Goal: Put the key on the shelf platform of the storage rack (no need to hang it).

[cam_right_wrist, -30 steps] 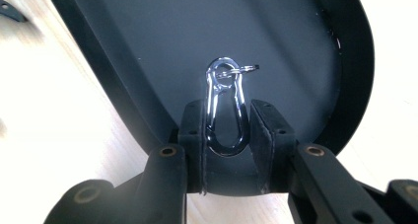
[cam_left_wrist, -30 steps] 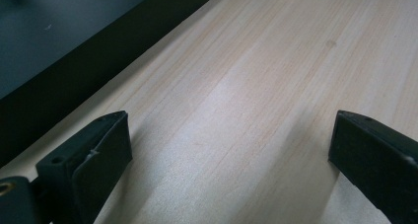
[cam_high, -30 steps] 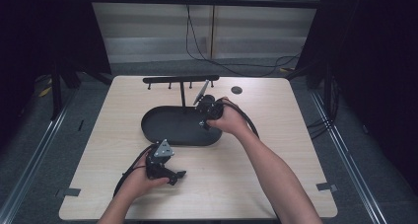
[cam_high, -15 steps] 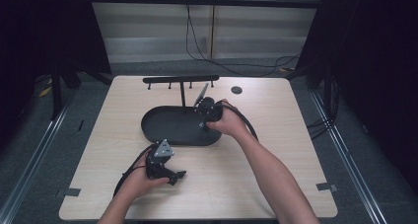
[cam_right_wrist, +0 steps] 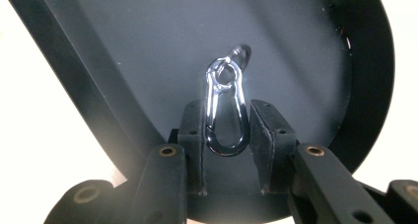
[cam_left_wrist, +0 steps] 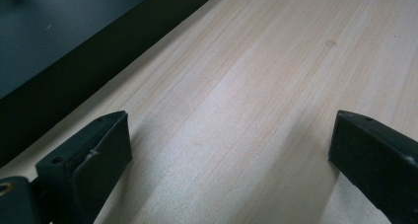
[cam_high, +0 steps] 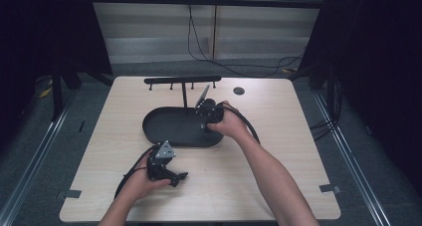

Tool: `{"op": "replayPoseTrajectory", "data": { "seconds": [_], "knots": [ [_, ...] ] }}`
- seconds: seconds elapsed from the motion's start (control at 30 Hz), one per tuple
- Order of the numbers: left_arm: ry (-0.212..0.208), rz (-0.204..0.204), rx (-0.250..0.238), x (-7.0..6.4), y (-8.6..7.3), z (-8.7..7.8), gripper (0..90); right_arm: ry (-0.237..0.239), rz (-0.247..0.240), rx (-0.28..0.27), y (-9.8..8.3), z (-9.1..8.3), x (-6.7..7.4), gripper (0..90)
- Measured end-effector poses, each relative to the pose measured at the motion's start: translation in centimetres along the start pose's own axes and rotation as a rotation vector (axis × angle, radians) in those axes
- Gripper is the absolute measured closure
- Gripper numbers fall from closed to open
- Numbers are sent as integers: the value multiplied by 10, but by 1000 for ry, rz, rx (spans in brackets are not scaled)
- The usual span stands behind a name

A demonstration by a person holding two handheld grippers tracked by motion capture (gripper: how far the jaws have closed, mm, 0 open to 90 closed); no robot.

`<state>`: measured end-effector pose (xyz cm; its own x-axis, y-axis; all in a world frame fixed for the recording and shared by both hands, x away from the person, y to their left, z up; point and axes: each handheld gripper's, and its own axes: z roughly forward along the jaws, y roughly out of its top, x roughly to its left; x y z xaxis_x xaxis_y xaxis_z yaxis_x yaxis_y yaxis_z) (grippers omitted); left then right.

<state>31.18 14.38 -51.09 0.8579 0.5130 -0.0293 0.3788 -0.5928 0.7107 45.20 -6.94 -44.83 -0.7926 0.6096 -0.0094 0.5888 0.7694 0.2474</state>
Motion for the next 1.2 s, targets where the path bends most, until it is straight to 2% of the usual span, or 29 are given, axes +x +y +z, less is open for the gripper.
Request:
{"op": "replayPoseTrajectory", "data": {
  "seconds": [0.67, 0.83, 1.03, 1.2],
  "knots": [
    [-1, -1, 0, 0, 0, 0, 22, -9, -2, -8, -1, 15, 0, 685],
    [0, 0, 0, 0, 0, 0, 22, -4, 5, -10, -2, 15, -1, 685],
    [-1, -1, 0, 0, 0, 0, 22, -2, -8, -18, -3, 15, -2, 678],
    [0, 0, 0, 0, 0, 0, 22, 2, 1, -24, -2, 14, -2, 640]
  ]
}}
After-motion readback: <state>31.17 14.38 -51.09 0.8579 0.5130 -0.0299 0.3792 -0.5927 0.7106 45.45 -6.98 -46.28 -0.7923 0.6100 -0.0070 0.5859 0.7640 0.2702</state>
